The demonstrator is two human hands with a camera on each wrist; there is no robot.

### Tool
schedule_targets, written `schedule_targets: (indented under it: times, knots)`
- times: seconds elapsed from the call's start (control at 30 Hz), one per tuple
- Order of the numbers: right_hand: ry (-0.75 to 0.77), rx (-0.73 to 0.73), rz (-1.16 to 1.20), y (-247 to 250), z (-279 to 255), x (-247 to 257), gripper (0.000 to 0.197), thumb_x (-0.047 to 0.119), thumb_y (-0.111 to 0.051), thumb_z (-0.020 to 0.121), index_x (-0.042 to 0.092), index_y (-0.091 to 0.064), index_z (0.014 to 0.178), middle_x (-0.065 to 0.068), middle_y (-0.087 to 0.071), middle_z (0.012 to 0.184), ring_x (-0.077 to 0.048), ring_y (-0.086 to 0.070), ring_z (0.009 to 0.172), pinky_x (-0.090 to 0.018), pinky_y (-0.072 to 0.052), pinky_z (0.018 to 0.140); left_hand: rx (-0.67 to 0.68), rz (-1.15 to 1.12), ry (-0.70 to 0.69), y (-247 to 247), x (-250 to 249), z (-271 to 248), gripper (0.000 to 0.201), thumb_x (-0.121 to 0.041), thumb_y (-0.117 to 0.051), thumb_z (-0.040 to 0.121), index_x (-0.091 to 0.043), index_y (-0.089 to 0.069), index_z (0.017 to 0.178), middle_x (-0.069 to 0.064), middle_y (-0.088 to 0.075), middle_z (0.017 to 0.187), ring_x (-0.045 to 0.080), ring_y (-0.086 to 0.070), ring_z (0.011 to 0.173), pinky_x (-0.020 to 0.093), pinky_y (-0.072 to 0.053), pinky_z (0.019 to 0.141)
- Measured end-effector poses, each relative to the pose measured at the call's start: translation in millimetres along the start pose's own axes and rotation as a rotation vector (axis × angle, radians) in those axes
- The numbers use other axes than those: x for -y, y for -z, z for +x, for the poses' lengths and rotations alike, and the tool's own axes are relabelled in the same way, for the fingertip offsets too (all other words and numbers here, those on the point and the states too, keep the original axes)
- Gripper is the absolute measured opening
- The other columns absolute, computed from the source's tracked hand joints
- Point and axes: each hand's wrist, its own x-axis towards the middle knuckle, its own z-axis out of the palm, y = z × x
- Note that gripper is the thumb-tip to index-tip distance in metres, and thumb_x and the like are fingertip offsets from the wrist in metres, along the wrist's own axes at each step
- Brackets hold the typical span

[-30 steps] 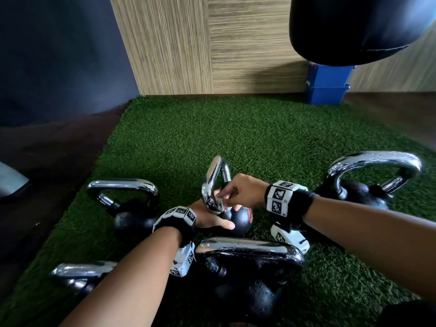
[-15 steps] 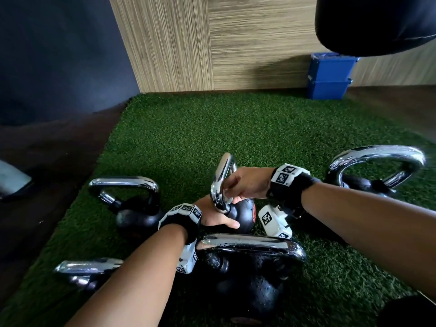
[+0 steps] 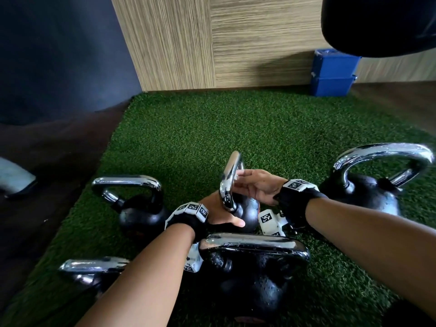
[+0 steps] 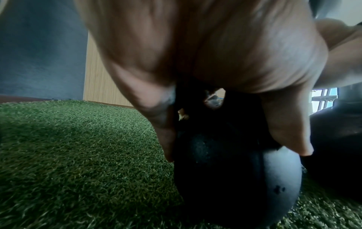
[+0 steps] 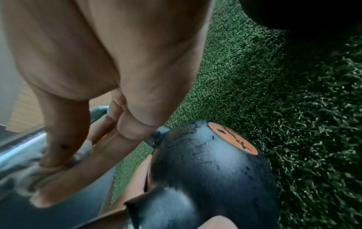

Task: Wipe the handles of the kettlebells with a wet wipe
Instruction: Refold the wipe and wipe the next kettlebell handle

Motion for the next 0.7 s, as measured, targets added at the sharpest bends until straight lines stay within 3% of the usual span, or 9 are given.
schedule_targets:
  times: [0.1,0.2,0.33,0.4,0.47,0.53,0.57,0.63,0.7]
  knots:
    - [0.028,-0.012,0.06,4,1,-4,0.019,-0.011,-0.05,0.091,-0.01,-0.064,0.104,-0.019,-0.073,0.093,-0.024,-0.076,0.08,-0.027,-0.062,0.069,0.007,-0.032,-0.012,2,-2,-1,0.031,-0.02,-0.087,0.077,-0.027,-0.058,0.067,-0.025,-0.058,0.055,-0.008,-0.052,0.057,0.009,-0.041,0.061]
    - [0.051,-0.024,0.066,5,0,-7,0.021,-0.009,-0.059,0.081,-0.008,-0.066,0.101,-0.019,-0.075,0.088,-0.024,-0.076,0.076,-0.025,-0.062,0.065,-0.007,-0.061,-0.007,1,-3,-2,0.032,-0.019,-0.089,0.075,-0.028,-0.059,0.069,-0.028,-0.058,0.055,-0.009,-0.052,0.058,0.013,-0.041,0.064]
    - [0.187,-0.187,0.111,3,9,-4,0.017,-0.016,-0.06,0.078,-0.007,-0.063,0.092,-0.02,-0.074,0.077,-0.026,-0.075,0.064,-0.026,-0.061,0.058,-0.009,-0.061,-0.011,-1,-5,-2,0.033,-0.016,-0.089,0.073,-0.027,-0.059,0.068,-0.026,-0.061,0.057,-0.009,-0.054,0.055,0.007,-0.042,0.06]
    - [0.228,-0.243,0.067,4,12,-3,0.026,-0.013,-0.069,0.067,-0.007,-0.062,0.091,-0.023,-0.073,0.08,-0.029,-0.075,0.066,-0.029,-0.062,0.058,-0.004,-0.058,0.009,-1,-5,-3,0.033,-0.017,-0.089,0.073,-0.027,-0.059,0.068,-0.025,-0.062,0.058,-0.008,-0.055,0.056,0.009,-0.043,0.063]
    - [0.271,-0.277,-0.057,7,13,-3,0.04,-0.006,-0.08,0.055,-0.005,-0.061,0.09,-0.027,-0.07,0.088,-0.035,-0.074,0.073,-0.039,-0.064,0.066,0.007,-0.048,0.026,0,-5,-5,0.031,-0.019,-0.09,0.073,-0.027,-0.06,0.07,-0.024,-0.062,0.061,-0.006,-0.057,0.061,0.016,-0.046,0.072]
    - [0.348,-0.368,-0.312,7,13,-2,0.047,0.006,-0.092,0.048,0.003,-0.063,0.085,-0.026,-0.069,0.092,-0.037,-0.069,0.082,-0.051,-0.06,0.081,0.013,-0.018,0.048,0,-7,-6,0.03,-0.026,-0.09,0.074,-0.027,-0.06,0.076,-0.02,-0.066,0.075,0.002,-0.062,0.075,0.025,-0.05,0.084]
    - [0.401,-0.431,-0.442,7,14,0,0.045,0.007,-0.096,0.049,0.007,-0.064,0.081,-0.023,-0.071,0.09,-0.034,-0.068,0.082,-0.053,-0.059,0.084,0.005,0.006,0.067,-1,-9,-6,0.031,-0.031,-0.091,0.073,-0.026,-0.061,0.083,-0.012,-0.069,0.091,0.01,-0.065,0.087,0.03,-0.052,0.092]
    - [0.474,-0.568,-0.594,8,19,5,0.038,0.002,-0.095,0.055,0.015,-0.066,0.077,-0.013,-0.073,0.081,-0.026,-0.068,0.076,-0.053,-0.061,0.081,-0.004,0.065,0.111,0,-11,-8,0.047,-0.04,-0.09,0.07,-0.02,-0.066,0.106,0.007,-0.066,0.121,0.025,-0.064,0.111,0.038,-0.05,0.104]
    - [0.501,-0.635,-0.658,10,23,8,0.035,0.002,-0.092,0.059,0.019,-0.066,0.076,-0.009,-0.074,0.079,-0.019,-0.068,0.072,-0.05,-0.062,0.077,-0.012,0.083,0.134,0,-12,-9,0.064,-0.043,-0.09,0.07,-0.016,-0.063,0.122,0.01,-0.062,0.131,0.028,-0.062,0.119,0.039,-0.048,0.108]
